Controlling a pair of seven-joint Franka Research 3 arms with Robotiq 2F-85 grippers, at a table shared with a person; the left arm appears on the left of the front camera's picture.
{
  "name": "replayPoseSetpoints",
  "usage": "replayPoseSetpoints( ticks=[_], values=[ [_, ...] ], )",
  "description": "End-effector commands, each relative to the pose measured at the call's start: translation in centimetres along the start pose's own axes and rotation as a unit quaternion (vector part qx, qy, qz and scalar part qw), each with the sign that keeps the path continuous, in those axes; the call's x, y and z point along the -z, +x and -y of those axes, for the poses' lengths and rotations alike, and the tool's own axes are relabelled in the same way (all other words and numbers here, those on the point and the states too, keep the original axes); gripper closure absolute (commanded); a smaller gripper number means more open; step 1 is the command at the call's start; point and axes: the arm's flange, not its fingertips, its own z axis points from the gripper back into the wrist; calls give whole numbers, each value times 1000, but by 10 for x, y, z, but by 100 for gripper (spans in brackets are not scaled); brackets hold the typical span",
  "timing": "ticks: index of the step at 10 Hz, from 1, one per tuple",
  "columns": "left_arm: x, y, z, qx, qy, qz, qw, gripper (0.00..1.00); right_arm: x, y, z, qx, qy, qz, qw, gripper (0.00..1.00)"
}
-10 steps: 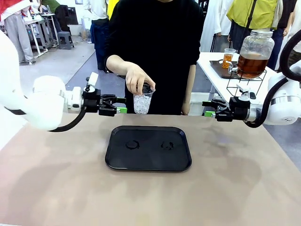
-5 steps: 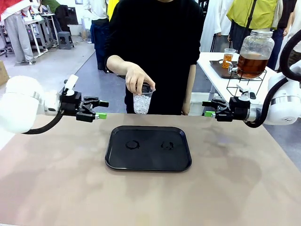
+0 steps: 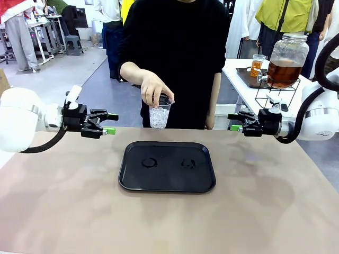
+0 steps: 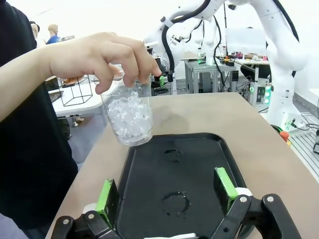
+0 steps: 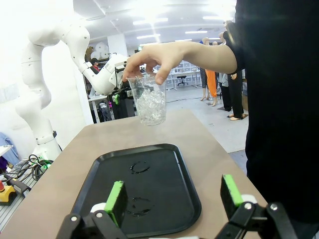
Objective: Pour the drink into the iced cup.
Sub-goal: Open the gripper to release the iced cup you were holding.
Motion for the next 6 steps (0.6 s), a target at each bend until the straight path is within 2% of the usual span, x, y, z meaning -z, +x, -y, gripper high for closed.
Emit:
replayPoseSetpoints(
  ticks=[1,6],
  values=[
    [2,2,0,0,-2,-3,1000,0,1,3,1,1,-2,4,1000,0],
    [2,2,0,0,-2,-3,1000,0,1,3,1,1,-2,4,1000,0]
  ],
)
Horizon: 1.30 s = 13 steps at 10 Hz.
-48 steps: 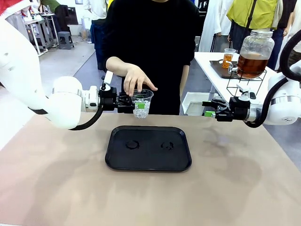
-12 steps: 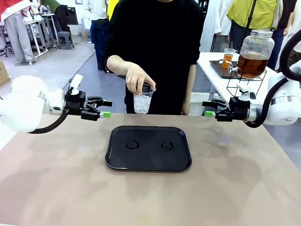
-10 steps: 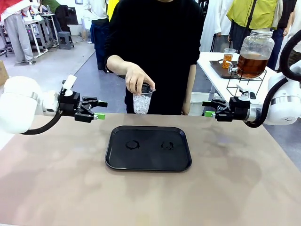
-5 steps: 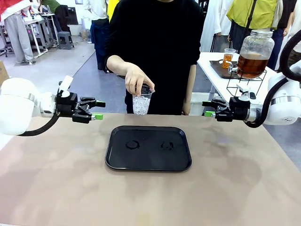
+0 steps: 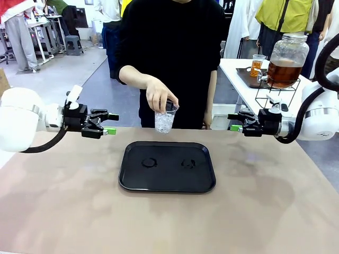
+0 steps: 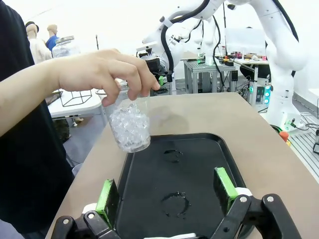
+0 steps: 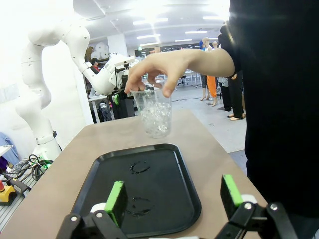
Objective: Pour the drink into the iced cup.
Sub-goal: Open the gripper to release the iced cup you were holding.
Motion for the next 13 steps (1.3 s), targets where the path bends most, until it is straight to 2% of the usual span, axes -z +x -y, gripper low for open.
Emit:
replayPoseSetpoints(
  ticks=[1,13],
  values=[
    [1,1,0,0,-1,-3,1000,0,1,3,1,1,-2,4,1000,0],
    [1,1,0,0,-1,-3,1000,0,1,3,1,1,-2,4,1000,0]
  ],
)
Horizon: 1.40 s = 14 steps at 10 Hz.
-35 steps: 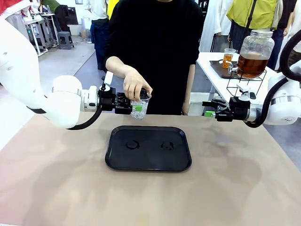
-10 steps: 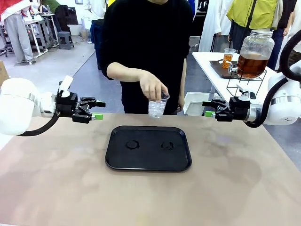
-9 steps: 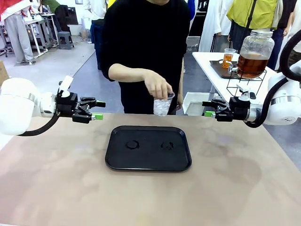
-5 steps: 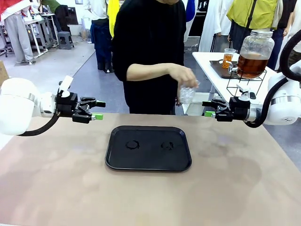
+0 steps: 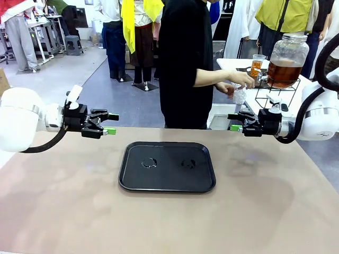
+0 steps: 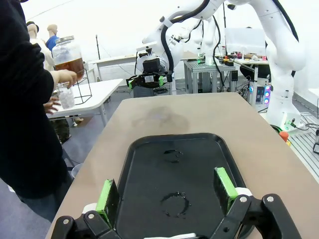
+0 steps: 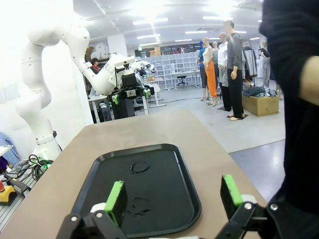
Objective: Pour the drink into the iced cup.
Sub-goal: Open the gripper to release the iced cup you were holding.
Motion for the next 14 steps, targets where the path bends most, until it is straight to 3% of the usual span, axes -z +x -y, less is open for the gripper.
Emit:
replayPoseSetpoints(
  ticks=[1,14],
  values=[
    [1,1,0,0,-1,-3,1000,0,1,3,1,1,-2,4,1000,0],
    [1,1,0,0,-1,-3,1000,0,1,3,1,1,-2,4,1000,0]
  ],
)
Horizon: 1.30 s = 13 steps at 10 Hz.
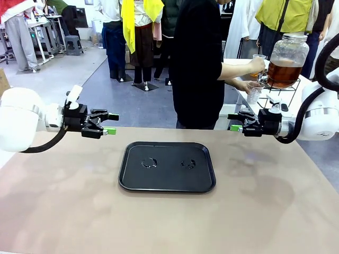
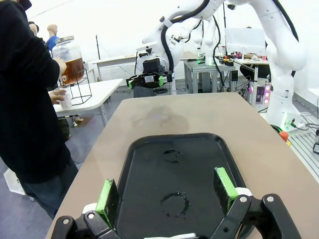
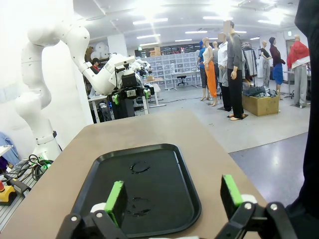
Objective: Pour the drink into the iced cup.
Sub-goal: Open the gripper to release the iced cup you were holding.
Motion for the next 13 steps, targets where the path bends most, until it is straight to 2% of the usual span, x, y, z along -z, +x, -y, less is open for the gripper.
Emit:
replayPoseSetpoints(
  ticks=[1,13],
  values=[
    [1,1,0,0,-1,-3,1000,0,1,3,1,1,-2,4,1000,0],
    [1,1,0,0,-1,-3,1000,0,1,3,1,1,-2,4,1000,0]
  ],
)
